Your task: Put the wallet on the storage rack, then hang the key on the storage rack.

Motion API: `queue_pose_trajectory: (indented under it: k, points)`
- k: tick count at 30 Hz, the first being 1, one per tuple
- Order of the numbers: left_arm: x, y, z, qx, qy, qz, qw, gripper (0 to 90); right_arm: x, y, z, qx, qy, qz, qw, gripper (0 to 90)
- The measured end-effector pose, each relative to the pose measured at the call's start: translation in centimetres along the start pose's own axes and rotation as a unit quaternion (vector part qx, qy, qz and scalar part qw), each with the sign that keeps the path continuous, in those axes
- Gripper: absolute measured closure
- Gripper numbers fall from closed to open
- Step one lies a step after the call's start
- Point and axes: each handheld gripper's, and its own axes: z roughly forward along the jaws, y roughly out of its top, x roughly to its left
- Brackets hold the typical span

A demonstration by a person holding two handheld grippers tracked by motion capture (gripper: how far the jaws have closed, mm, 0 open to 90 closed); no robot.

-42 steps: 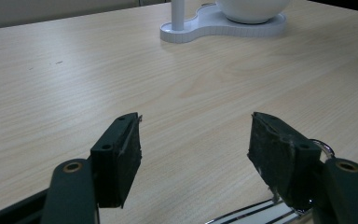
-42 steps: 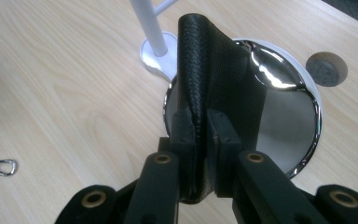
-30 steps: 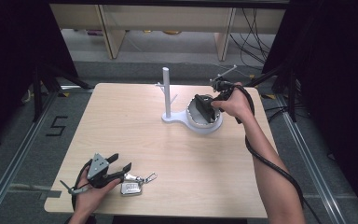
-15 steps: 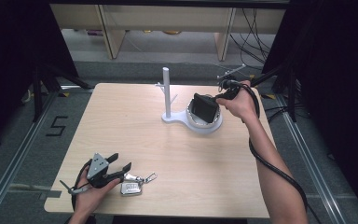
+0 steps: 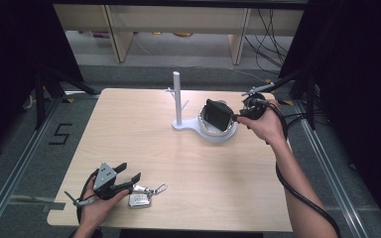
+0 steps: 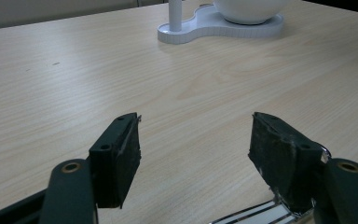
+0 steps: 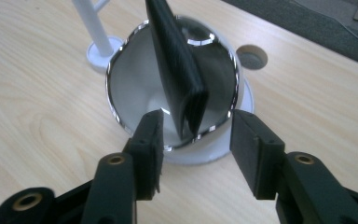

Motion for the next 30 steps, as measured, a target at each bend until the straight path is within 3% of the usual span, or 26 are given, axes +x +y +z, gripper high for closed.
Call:
queue_pose_trajectory:
  k: [1,2,6,7,9,10,11,14,15,16,17,19,20,22,23,26,30]
  points:
    - [-0.1,0.0,-0.1,0.007,0.005,-0.004,1.0,32.4,0.1,-0.8,-0.1,-0.003,0.0,0.009,1.0,52.5]
    - [0.0,0.1,0.0,0.003,0.003,0.002,1.0,32.2,0.0,-1.2,-0.3,0.003,-0.002,0.001,1.0,51.3]
    - [-0.1,0.1,0.3,0.001,-0.002,0.005,1.0,31.4,-0.1,-3.4,-0.7,-0.012,-0.004,0.013,0.9998,48.4]
    - [-0.1,0.1,0.3,0.0,0.0,0.004,1.0,31.3,-0.2,-4.0,-0.5,-0.033,-0.013,0.005,0.9994,48.4]
    - [-0.1,0.2,0.3,0.0,0.002,0.005,1.0,30.9,-0.3,-5.0,-0.8,-0.021,-0.003,0.012,0.9997,48.2]
    - [-0.2,0.2,0.3,0.001,0.003,0.007,1.0,30.6,0.0,-5.7,-1.0,-0.02,-0.011,0.025,0.9994,48.6]
    - [-0.3,0.2,0.2,0.006,0.008,0.001,0.9999,30.4,-0.3,-6.3,-0.9,-0.025,-0.012,0.012,0.9995,49.2]
    - [-0.2,0.2,0.3,-0.004,0.002,0.006,1.0,30.1,0.0,-7.8,-1.1,-0.037,-0.015,0.025,0.9989,51.6]
    - [-0.3,0.2,0.1,0.0,0.008,-0.001,1.0,30.1,-0.1,-8.3,-1.2,-0.042,-0.017,0.019,0.9988,52.3]
    - [-0.3,0.3,0.1,-0.003,0.008,0.0,1.0,30.2,0.1,-9.0,-1.2,-0.046,-0.012,0.03,0.9984,53.7]
    - [-0.2,0.3,0.2,-0.01,0.004,0.003,0.9999,30.5,-0.1,-9.5,-1.2,-0.062,-0.015,0.016,0.9978,54.5]
    - [-0.3,0.3,0.1,-0.006,0.006,0.005,0.9999,31.9,0.2,-10.5,-1.4,-0.069,-0.013,0.03,0.9971,54.9]
    - [-0.4,0.3,-0.1,-0.002,0.012,0.007,0.9999,33.0,0.4,-10.9,-1.5,-0.066,-0.003,0.044,0.9969,55.0]
    - [-0.4,0.3,-0.2,-0.002,0.011,0.014,0.9998,34.5,0.7,-11.8,-1.5,-0.072,-0.008,0.041,0.9966,55.5]
    - [-0.5,0.2,-0.3,0.003,0.012,0.015,0.9998,35.1,0.9,-12.1,-1.6,-0.066,-0.004,0.053,0.9964,55.6]
    - [-0.6,0.3,-0.5,0.001,0.008,0.012,0.9999,36.4,1.3,-13.1,-1.5,-0.066,-0.009,0.057,0.9961,56.8]
    - [-0.7,0.6,-0.4,0.003,0.008,0.009,0.9999,37.4,2.0,-14.0,-1.3,-0.054,0.002,0.069,0.9961,65.4]
